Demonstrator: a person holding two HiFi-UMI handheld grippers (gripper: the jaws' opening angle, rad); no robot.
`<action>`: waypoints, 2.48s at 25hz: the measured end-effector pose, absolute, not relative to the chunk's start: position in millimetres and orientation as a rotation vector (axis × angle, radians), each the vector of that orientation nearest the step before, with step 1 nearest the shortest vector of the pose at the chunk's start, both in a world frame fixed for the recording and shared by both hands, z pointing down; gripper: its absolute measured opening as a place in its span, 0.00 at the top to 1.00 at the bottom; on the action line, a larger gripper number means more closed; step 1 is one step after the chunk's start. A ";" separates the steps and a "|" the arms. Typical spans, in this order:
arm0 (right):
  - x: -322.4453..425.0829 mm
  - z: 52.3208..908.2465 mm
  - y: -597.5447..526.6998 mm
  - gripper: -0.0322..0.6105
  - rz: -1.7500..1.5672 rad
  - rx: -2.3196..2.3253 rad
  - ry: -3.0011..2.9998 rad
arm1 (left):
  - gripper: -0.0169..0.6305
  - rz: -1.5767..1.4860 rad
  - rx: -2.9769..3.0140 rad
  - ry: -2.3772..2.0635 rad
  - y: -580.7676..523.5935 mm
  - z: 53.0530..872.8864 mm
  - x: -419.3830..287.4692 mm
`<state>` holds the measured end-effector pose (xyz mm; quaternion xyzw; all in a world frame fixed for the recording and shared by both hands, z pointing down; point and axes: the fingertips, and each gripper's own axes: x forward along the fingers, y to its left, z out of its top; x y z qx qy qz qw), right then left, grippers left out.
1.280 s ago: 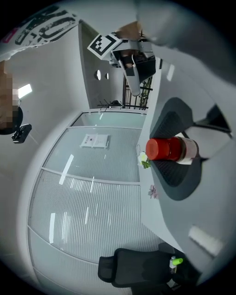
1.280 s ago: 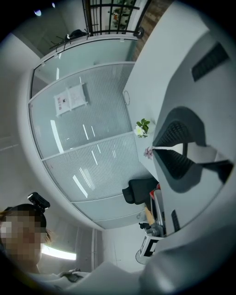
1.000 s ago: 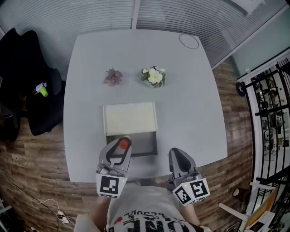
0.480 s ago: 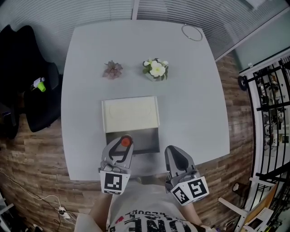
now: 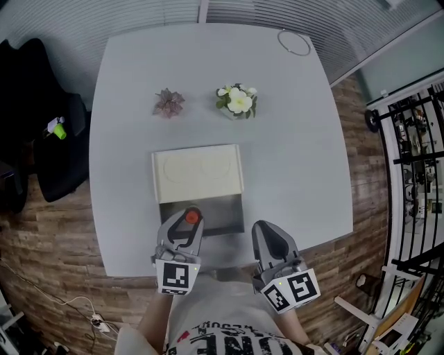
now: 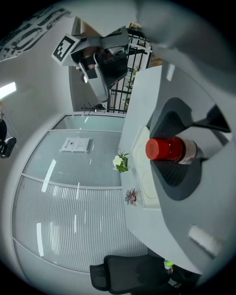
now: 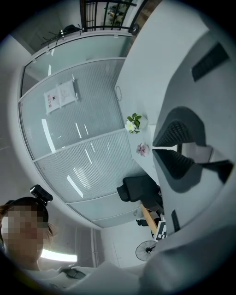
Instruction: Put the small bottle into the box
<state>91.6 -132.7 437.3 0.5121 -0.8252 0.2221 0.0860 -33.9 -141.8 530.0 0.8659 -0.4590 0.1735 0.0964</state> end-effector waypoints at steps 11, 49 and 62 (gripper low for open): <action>95.2 445.1 -129.8 0.91 0.690 1.547 -2.426 | 0.75 0.609 2.523 -1.327 -139.2 552.1 -34.5; 77.2 437.4 -120.2 0.91 0.657 1.521 -2.459 | 0.74 0.750 2.488 -1.259 -122.8 573.1 -35.0; 81.0 438.2 -119.6 0.91 0.649 1.538 -2.451 | 0.67 0.692 2.480 -1.243 -121.8 571.6 -34.5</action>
